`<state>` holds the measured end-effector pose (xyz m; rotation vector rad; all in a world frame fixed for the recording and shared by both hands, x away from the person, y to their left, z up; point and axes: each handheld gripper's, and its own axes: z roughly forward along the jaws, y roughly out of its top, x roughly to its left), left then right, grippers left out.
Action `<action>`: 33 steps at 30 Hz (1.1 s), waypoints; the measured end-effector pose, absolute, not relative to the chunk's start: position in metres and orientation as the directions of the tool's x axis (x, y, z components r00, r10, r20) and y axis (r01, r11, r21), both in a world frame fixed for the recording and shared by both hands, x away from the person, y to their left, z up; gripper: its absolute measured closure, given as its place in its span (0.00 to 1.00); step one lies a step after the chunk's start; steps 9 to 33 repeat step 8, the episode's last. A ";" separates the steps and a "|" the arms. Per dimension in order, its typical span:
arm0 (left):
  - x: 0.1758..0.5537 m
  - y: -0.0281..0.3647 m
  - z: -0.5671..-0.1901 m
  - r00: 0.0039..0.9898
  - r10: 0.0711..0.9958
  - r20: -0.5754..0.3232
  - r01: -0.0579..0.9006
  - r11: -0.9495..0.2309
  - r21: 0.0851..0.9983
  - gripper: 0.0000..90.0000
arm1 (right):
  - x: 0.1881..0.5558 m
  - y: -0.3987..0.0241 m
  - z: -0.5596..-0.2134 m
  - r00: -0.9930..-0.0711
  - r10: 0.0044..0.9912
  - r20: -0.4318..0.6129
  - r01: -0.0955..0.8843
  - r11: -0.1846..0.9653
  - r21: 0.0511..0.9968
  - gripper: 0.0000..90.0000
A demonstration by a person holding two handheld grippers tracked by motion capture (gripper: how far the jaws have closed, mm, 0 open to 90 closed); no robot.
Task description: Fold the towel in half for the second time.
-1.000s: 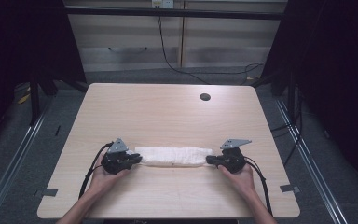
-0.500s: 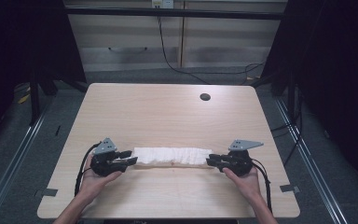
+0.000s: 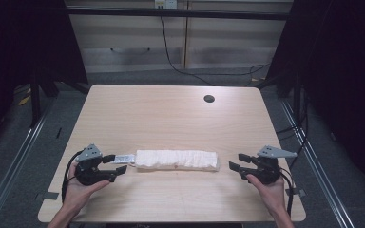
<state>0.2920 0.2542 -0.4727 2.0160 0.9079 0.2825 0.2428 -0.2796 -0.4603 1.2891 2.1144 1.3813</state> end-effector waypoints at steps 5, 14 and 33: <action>0.291 0.267 -0.476 0.679 0.717 -0.157 0.509 -0.305 0.805 0.33 | 0.237 -0.293 -0.463 -0.505 0.838 0.208 0.503 0.090 0.860 0.41; 0.291 0.273 -0.478 0.653 0.739 -0.165 0.522 -0.282 0.805 0.24 | 0.240 -0.294 -0.469 -0.496 0.843 0.209 0.535 0.107 0.838 0.36; 0.291 0.273 -0.478 0.653 0.739 -0.165 0.522 -0.282 0.805 0.24 | 0.240 -0.294 -0.469 -0.496 0.843 0.209 0.535 0.107 0.838 0.36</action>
